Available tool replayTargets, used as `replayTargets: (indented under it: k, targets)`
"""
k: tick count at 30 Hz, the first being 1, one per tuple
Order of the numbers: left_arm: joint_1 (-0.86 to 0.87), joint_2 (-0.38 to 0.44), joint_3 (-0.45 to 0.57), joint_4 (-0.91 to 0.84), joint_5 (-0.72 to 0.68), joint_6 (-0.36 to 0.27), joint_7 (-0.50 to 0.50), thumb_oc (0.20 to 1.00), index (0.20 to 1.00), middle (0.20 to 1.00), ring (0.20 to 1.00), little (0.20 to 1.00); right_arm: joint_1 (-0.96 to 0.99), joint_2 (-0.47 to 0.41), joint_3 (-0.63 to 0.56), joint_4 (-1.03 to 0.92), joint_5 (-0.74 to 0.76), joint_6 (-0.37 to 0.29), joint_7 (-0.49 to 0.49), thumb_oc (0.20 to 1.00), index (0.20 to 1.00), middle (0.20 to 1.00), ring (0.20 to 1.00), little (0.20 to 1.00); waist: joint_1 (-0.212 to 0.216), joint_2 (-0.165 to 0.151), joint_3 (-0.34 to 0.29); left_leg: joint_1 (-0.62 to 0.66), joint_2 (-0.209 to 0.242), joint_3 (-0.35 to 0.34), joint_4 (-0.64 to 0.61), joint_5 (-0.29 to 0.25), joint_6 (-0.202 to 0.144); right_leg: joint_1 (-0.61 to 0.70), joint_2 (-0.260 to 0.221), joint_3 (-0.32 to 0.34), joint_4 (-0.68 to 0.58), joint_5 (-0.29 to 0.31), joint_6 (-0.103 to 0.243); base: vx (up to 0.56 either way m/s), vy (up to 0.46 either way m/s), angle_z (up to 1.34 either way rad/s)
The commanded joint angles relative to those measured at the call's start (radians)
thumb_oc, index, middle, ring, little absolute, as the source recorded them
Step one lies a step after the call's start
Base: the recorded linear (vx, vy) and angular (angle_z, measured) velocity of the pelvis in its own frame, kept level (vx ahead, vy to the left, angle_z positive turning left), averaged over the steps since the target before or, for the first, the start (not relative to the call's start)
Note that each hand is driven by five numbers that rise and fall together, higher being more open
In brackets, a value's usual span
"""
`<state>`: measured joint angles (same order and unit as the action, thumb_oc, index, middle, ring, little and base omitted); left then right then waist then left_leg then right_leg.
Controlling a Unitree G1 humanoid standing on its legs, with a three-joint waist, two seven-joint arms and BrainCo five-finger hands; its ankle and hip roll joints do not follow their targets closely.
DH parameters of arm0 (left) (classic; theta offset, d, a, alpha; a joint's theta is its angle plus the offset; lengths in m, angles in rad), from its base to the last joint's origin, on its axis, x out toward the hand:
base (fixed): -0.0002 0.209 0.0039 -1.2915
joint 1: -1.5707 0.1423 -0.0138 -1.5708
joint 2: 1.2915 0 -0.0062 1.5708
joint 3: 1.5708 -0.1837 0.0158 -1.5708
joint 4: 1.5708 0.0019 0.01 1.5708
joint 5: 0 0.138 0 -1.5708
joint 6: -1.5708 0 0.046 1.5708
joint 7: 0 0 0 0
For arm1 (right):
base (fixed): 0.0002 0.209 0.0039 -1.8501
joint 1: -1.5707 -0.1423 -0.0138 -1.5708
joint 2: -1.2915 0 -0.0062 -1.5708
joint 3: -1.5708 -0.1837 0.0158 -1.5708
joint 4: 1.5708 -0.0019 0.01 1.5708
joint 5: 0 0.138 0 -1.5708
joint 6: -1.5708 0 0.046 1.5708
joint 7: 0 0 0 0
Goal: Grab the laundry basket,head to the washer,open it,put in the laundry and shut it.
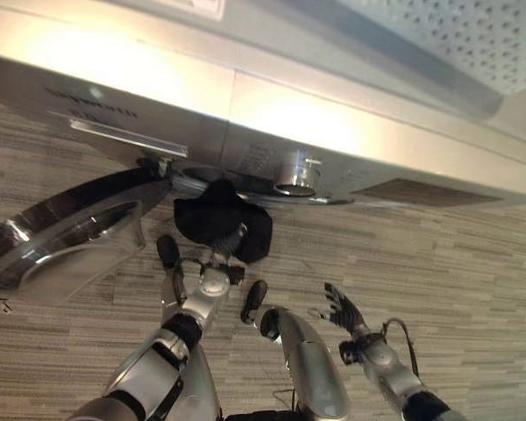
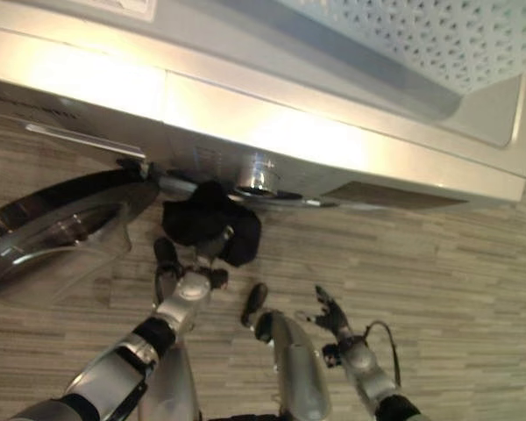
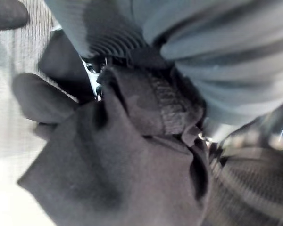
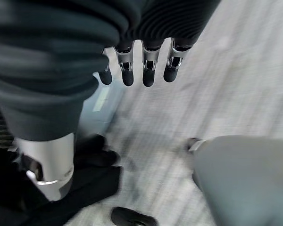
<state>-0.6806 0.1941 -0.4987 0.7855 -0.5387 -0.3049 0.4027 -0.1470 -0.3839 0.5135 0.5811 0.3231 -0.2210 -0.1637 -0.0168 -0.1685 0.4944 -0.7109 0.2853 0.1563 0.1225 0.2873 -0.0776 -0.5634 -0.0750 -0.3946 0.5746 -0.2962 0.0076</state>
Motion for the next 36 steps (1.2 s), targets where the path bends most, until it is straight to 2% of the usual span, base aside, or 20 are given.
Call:
replayTargets:
  k: [1,6,12,13,15,20,22,23,29,30,32,33,36]
  targets:
    - [-0.117,-0.063,0.02,-0.044,-0.039,-0.093,0.013,0.2,0.2,0.2,0.2,0.2,0.015,-0.059,-0.013,-0.061,0.026,-0.01,-0.026,1.0,1.0,1.0,1.0,1.0,-0.017,-0.014,-0.024,-0.108,0.022,-0.036,0.061,-0.066,-0.052,-0.025,0.032,-0.004,-0.076,0.011,-0.01,-0.03,0.041,0.0]
    - [-0.274,-0.044,0.05,-0.031,-0.056,-0.094,0.023,0.2,0.2,0.2,0.2,0.2,-0.013,-0.066,0.013,-0.021,-0.001,0.011,-0.013,1.0,1.0,1.0,1.0,1.0,-0.042,-0.019,-0.046,-0.199,0.017,-0.042,0.121,-0.099,-0.041,-0.111,0.021,0.006,-0.025,0.0,-0.02,0.01,-0.014,-0.06]
    - [-0.385,-0.033,0.015,-0.025,-0.024,-0.086,0.02,0.2,0.2,0.2,0.2,0.2,0.007,-0.043,0.033,0.133,0.011,0.039,0.035,1.0,1.0,1.0,1.0,1.0,-0.048,-0.016,-0.073,-0.27,0.017,-0.037,0.156,-0.113,-0.038,-0.171,0.016,0.005,-0.006,-0.012,-0.03,0.01,-0.023,0.01]
    - [-0.459,-0.031,0.01,-0.008,-0.025,-0.085,0.025,0.2,0.2,0.2,0.2,0.2,-0.003,-0.033,0.05,0.181,0.013,0.046,0.046,1.0,1.0,1.0,1.0,1.0,-0.052,-0.016,-0.082,-0.3,0.021,-0.033,0.167,-0.114,-0.041,-0.198,0.015,0.007,-0.003,-0.011,-0.033,0.01,-0.031,0.0]
    - [-0.49,-0.026,0.012,0.004,-0.031,-0.087,0.025,0.2,0.2,0.2,0.2,0.2,-0.009,-0.033,0.053,0.184,0.011,0.045,0.048,1.0,1.0,1.0,1.0,1.0,-0.056,-0.016,-0.085,-0.315,0.024,-0.034,0.173,-0.114,-0.041,-0.213,0.015,0.007,-0.001,-0.01,-0.035,0.01,-0.024,0.0]
    - [-0.626,0.004,0.105,0.114,-0.208,-0.107,0.012,0.2,0.2,0.2,0.2,0.2,-0.058,-0.033,0.056,0.123,0.023,0.034,0.028,1.0,1.0,1.0,1.0,1.0,-0.093,-0.029,-0.108,-0.347,0.035,-0.009,0.142,-0.108,-0.053,-0.25,0.03,0.025,-0.041,0.013,-0.031,-0.01,0.001,0.0]
    - [-0.633,0.007,0.107,0.121,-0.216,-0.109,0.004,0.2,0.2,0.2,0.2,0.2,-0.061,-0.035,0.057,0.121,0.024,0.035,0.027,1.0,1.0,1.0,1.0,1.0,-0.094,-0.029,-0.108,-0.347,0.036,-0.006,0.139,-0.106,-0.053,-0.252,0.03,0.026,-0.043,0.015,-0.031,-0.01,0.021,-0.11]
    - [-0.693,0.028,0.158,0.148,-0.309,-0.121,-0.001,0.2,0.2,0.2,0.2,0.2,-0.08,-0.035,0.05,0.069,0.033,0.029,0.019,1.0,1.0,1.0,1.0,1.0,-0.112,-0.036,-0.121,-0.35,0.036,-0.001,0.125,-0.104,-0.059,-0.257,0.037,0.043,-0.069,0.026,-0.027,-0.01,0.022,-0.15]
    - [-0.752,0.049,0.178,0.171,-0.372,-0.123,-0.019,0.2,0.2,0.2,0.2,0.2,-0.091,-0.048,0.045,0.024,0.04,0.031,0.014,1.0,1.0,1.0,1.0,1.0,-0.127,-0.037,-0.125,-0.354,0.039,0.005,0.124,-0.104,-0.062,-0.265,0.041,0.052,-0.079,0.031,-0.026,-0.01,0.046,-0.1]
    - [-1.143,0.328,0.122,0.29,-0.554,-0.111,-0.051,0.2,0.2,0.2,0.2,0.2,-0.055,-0.194,-0.039,-0.227,0.056,0.015,0.032,1.0,1.0,1.0,1.0,1.0,-0.193,-0.022,-0.156,-0.431,0.06,0.025,0.203,-0.146,-0.053,-0.335,0.039,0.109,-0.072,0.049,-0.009,-0.03,0.217,0.0]
    - [-1.241,0.386,0.082,0.247,-0.627,-0.146,-0.073,0.2,0.2,0.2,0.2,0.2,-0.026,-0.233,-0.095,-0.251,0.035,0.033,0.009,1.0,1.0,1.0,1.0,1.0,-0.196,0.005,-0.163,-0.475,0.064,0.026,0.249,-0.168,-0.042,-0.369,0.024,0.114,-0.053,0.045,-0.009,0.02,0.122,-0.33]
    - [-1.243,0.386,0.081,0.247,-0.631,-0.147,-0.074,0.2,0.2,0.2,0.2,0.2,-0.024,-0.234,-0.099,-0.256,0.033,0.036,0.009,1.0,1.0,1.0,1.0,1.0,-0.195,0.007,-0.163,-0.48,0.063,0.025,0.254,-0.171,-0.041,-0.373,0.023,0.113,-0.05,0.043,-0.009,0.04,0.012,-0.59]
    - [-1.267,0.381,0.07,0.153,-0.656,-0.2,-0.074,0.2,0.2,0.2,0.2,0.2,0.016,-0.249,-0.144,-0.258,0.008,0.053,-0.002,1.0,1.0,1.0,1.0,1.0,-0.192,0.025,-0.17,-0.514,0.052,0.016,0.27,-0.186,-0.032,-0.4,0.01,0.11,-0.038,0.035,-0.005,0.04,-0.014,-0.23]
